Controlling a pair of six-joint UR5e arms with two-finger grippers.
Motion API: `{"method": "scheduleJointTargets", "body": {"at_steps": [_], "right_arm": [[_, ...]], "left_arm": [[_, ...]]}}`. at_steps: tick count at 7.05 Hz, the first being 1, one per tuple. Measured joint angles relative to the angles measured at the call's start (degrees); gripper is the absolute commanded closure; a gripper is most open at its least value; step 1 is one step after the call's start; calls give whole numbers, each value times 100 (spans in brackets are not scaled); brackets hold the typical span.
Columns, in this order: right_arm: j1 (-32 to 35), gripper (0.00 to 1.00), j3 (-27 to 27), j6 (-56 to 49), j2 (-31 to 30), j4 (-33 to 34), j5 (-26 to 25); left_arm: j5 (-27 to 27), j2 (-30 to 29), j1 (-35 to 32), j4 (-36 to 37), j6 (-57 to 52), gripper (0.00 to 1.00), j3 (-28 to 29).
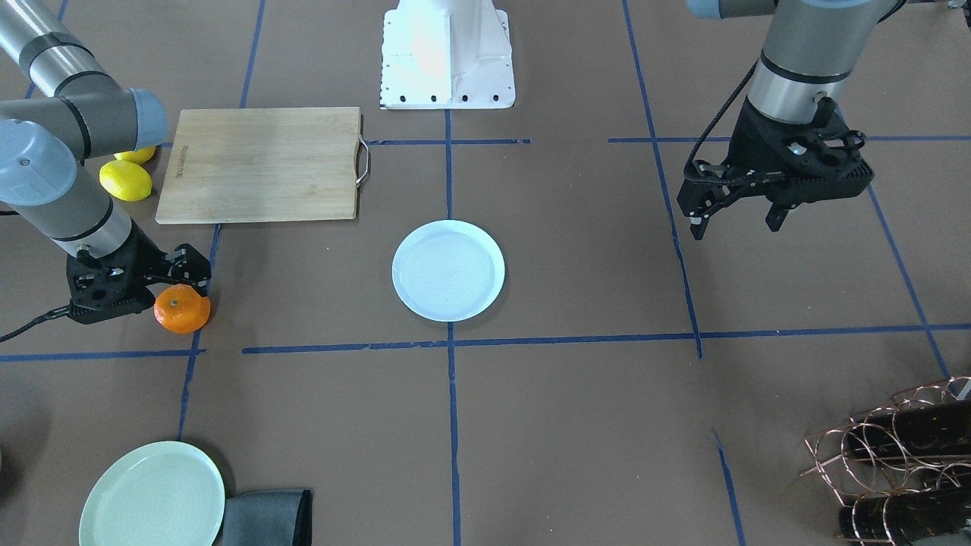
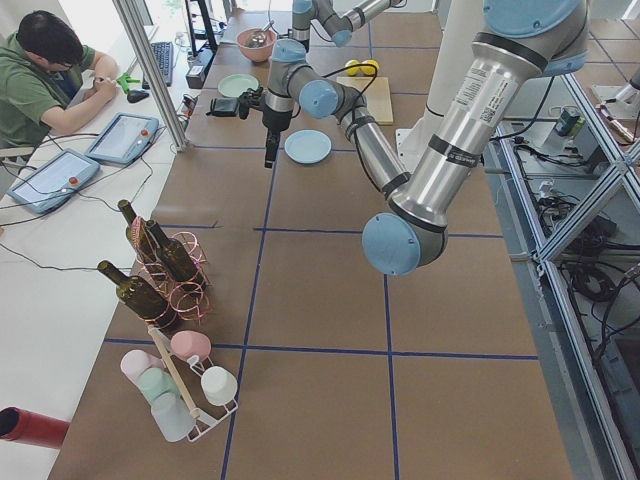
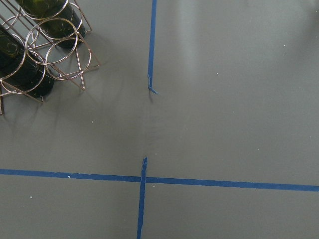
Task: Pick orange to plate
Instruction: 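Lower the right gripper onto the orange and close on it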
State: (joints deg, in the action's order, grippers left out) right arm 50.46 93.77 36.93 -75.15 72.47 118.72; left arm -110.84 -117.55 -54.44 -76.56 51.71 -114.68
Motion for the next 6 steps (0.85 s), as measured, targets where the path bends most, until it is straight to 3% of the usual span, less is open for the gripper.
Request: {"method": "scheduleJointTargets", "body": {"at_steps": [4, 5, 6], "right_arm": [[-174, 0, -276, 1, 36, -20, -131], [-196, 14, -328, 0, 61, -12, -134], [-211, 51, -388, -1, 127, 1, -132]], "left_arm": [[-103, -4, 12, 0, 6, 0, 18], [-104, -4, 12, 0, 6, 0, 25], [-105, -4, 13, 0, 6, 0, 34]]}}
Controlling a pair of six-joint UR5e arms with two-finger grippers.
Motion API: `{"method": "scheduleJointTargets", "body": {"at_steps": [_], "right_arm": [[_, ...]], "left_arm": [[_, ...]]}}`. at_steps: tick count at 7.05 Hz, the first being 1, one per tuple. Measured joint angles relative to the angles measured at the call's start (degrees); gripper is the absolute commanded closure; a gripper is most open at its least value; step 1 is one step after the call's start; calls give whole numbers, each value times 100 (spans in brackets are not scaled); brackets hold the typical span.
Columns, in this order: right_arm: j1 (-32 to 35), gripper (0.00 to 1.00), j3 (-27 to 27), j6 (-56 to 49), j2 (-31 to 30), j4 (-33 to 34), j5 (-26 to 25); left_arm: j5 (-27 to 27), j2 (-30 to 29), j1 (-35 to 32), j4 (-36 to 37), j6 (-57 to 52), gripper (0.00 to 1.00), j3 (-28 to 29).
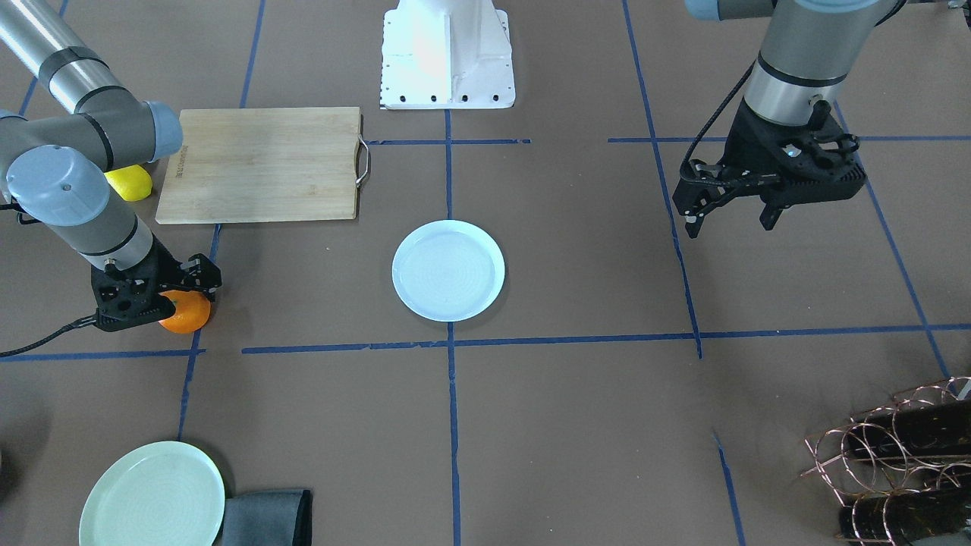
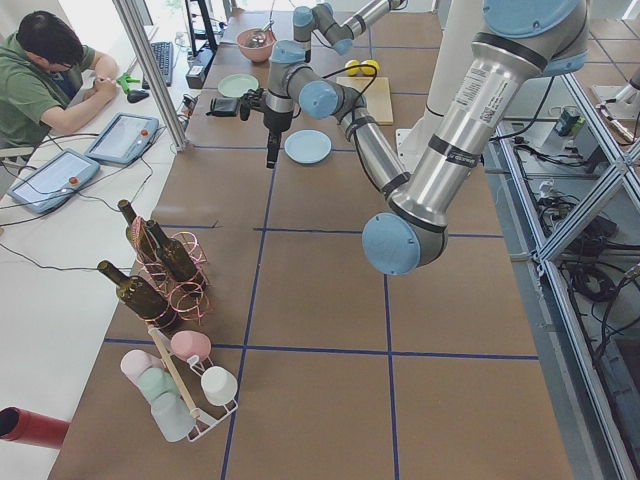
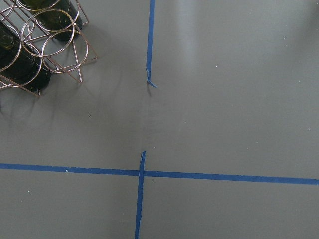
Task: Pick orange to plate
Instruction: 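Lower the right gripper onto the orange and close on it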
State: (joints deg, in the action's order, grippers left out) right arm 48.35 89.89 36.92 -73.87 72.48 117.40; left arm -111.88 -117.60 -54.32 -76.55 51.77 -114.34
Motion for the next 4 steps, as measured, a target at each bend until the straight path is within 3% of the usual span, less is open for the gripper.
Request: {"method": "scheduleJointTargets", "body": {"at_steps": [1, 2, 4], "right_arm": [[-5, 88, -71, -6, 87, 13, 4], [1, 100, -91, -30, 127, 14, 16], [74, 100, 138, -32, 213, 95, 68]], "left_arm": [[0, 1, 3, 0, -2, 0, 7], [0, 5, 6, -2, -6, 0, 15], [5, 11, -2, -7, -53, 0, 21]]}}
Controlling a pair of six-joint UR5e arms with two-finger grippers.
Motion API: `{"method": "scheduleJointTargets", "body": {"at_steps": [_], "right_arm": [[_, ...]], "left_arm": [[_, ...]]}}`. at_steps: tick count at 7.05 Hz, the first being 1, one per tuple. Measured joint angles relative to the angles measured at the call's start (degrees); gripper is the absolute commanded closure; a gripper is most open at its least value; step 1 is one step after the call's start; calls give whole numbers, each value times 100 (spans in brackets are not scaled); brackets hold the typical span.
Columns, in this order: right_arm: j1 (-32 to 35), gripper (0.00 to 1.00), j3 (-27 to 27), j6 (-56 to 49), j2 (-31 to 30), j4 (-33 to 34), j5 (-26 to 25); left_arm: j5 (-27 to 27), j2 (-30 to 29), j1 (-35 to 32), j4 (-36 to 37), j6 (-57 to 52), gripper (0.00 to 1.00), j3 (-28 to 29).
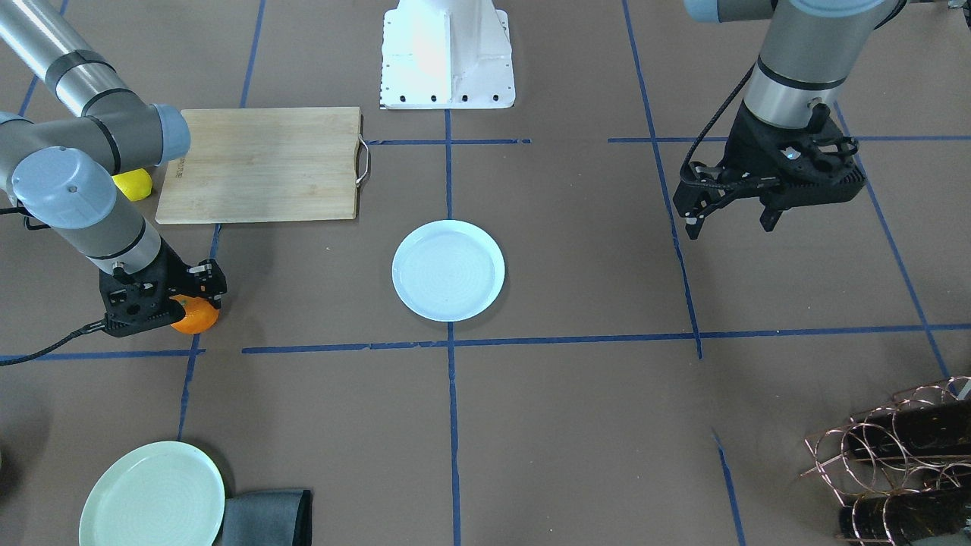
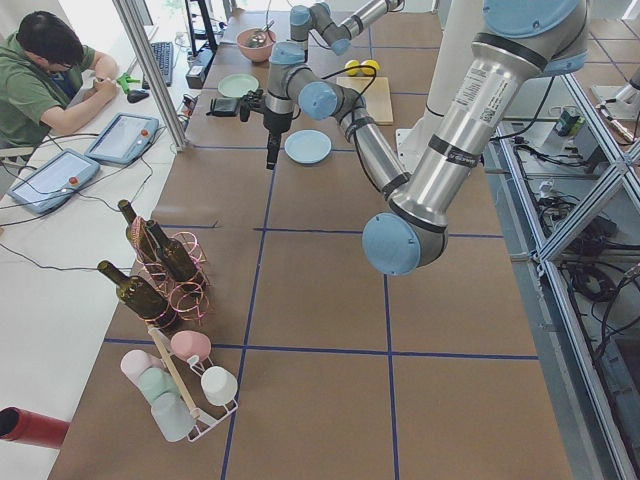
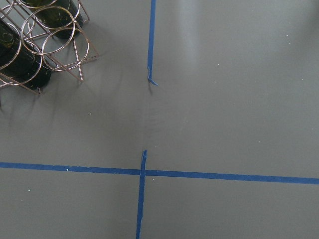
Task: Pick orange to plate
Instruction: 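Lift the orange with the right gripper and carry it over the white plate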
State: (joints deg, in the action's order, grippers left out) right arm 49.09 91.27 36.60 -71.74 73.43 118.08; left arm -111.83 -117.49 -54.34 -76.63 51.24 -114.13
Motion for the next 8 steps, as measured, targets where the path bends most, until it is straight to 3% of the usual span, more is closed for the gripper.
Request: {"method": "scheduleJointTargets", "body": {"at_steps": [4, 8], "right_arm": [[-184, 100, 260, 568, 1200, 1146, 39], [-1277, 100, -323, 2147, 2468, 1246, -655]], "left_arm": [[-33, 226, -282, 18, -1384, 0, -4], [-481, 830, -1074, 11, -3184, 0, 134]]}}
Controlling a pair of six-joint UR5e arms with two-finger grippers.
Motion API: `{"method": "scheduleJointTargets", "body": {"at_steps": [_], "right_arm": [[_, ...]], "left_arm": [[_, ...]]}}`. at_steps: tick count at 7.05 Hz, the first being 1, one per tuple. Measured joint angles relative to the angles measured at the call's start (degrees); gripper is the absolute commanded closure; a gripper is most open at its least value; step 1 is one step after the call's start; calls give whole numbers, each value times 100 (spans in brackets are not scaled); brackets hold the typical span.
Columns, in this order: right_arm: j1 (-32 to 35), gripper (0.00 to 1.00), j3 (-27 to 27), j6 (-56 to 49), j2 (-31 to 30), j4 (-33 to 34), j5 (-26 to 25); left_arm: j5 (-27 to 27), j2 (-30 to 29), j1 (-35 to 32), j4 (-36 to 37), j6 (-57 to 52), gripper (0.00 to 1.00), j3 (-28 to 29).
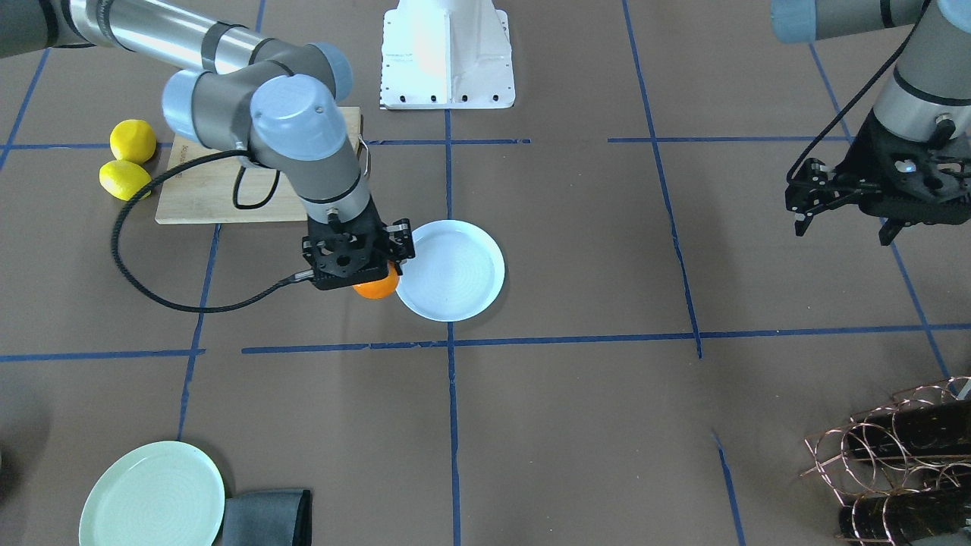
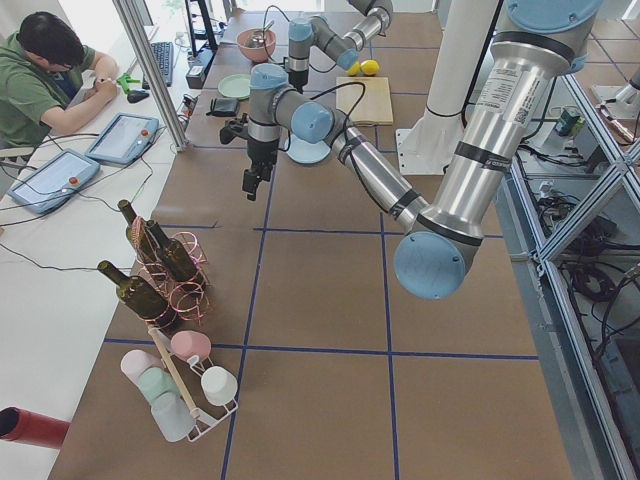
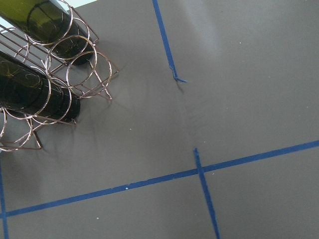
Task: Pick orange to plate
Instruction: 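Lift the orange with the right gripper and carry it over the white plate, then lower the orange onto the white plate and open the right gripper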
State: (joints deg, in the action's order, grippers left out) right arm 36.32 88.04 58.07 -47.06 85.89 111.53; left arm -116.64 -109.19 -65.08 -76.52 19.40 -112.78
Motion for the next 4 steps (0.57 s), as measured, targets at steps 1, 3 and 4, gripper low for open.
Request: {"method": "scheduleJointTargets", "body": {"at_steps": [1, 3, 4], "right_arm": [[-246, 100, -169, 185, 199, 0, -155], [-554, 100, -379, 297, 351, -6, -436], [-617, 100, -514, 304, 445, -9, -493]], "left_arm": [[-31, 77, -115, -11, -105, 0, 67], [-46, 129, -231, -33, -310, 0, 215], [-47, 138, -265, -37, -354, 0, 243]]}}
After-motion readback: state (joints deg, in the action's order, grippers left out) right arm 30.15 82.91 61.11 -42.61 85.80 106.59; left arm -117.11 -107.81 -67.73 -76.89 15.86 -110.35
